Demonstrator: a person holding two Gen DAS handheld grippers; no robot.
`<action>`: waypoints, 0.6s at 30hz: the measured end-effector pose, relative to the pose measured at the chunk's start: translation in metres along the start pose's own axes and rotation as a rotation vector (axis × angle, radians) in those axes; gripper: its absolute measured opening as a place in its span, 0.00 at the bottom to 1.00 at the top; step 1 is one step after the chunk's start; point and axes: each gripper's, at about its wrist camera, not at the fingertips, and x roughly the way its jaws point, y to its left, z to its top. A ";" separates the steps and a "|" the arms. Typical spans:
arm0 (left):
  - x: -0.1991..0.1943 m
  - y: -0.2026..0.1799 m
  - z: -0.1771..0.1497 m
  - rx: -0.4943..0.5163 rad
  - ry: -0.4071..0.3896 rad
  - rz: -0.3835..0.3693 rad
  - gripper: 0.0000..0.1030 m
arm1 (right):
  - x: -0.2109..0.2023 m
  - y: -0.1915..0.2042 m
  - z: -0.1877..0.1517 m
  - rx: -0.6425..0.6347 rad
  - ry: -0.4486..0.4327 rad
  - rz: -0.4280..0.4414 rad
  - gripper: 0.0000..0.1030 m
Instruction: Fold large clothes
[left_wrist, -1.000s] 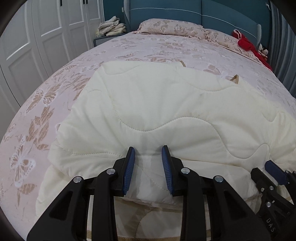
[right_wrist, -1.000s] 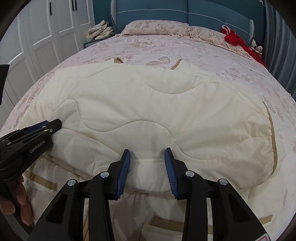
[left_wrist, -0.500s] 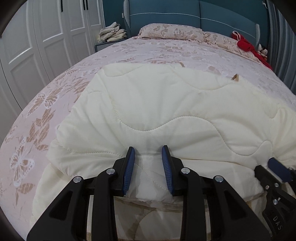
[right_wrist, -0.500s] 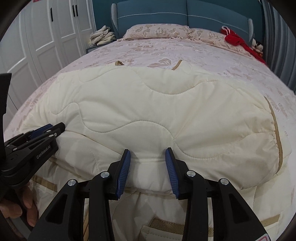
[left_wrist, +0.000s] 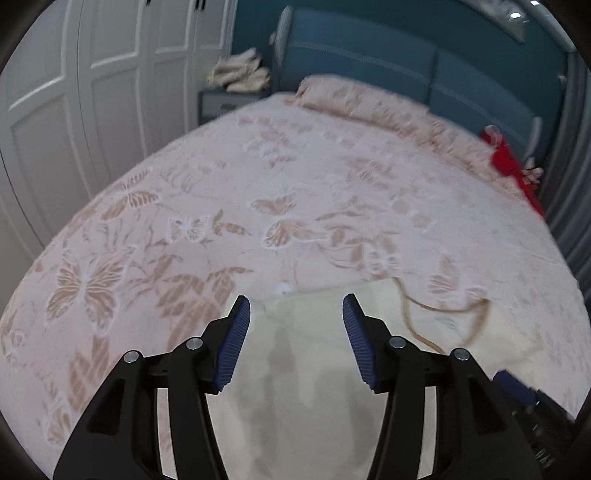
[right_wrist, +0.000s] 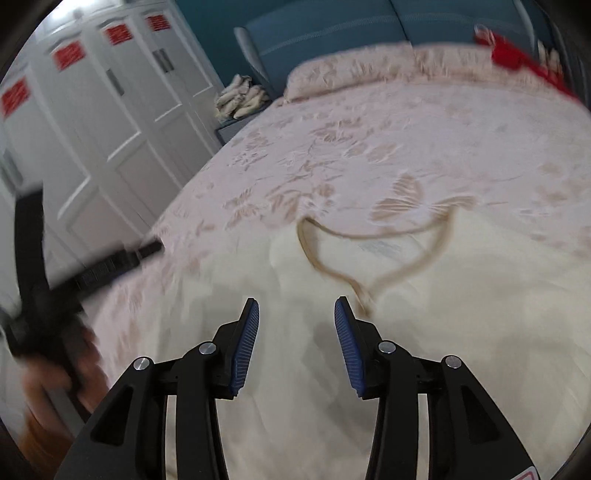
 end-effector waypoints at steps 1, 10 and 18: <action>0.018 0.001 0.002 -0.003 0.031 0.023 0.49 | 0.016 0.002 0.011 0.009 0.013 -0.009 0.41; 0.088 0.014 -0.035 0.004 0.068 0.105 0.50 | 0.128 0.014 0.044 0.005 0.154 -0.084 0.41; 0.087 0.016 -0.046 -0.002 0.006 0.106 0.52 | 0.128 0.011 0.026 -0.031 0.077 -0.008 0.04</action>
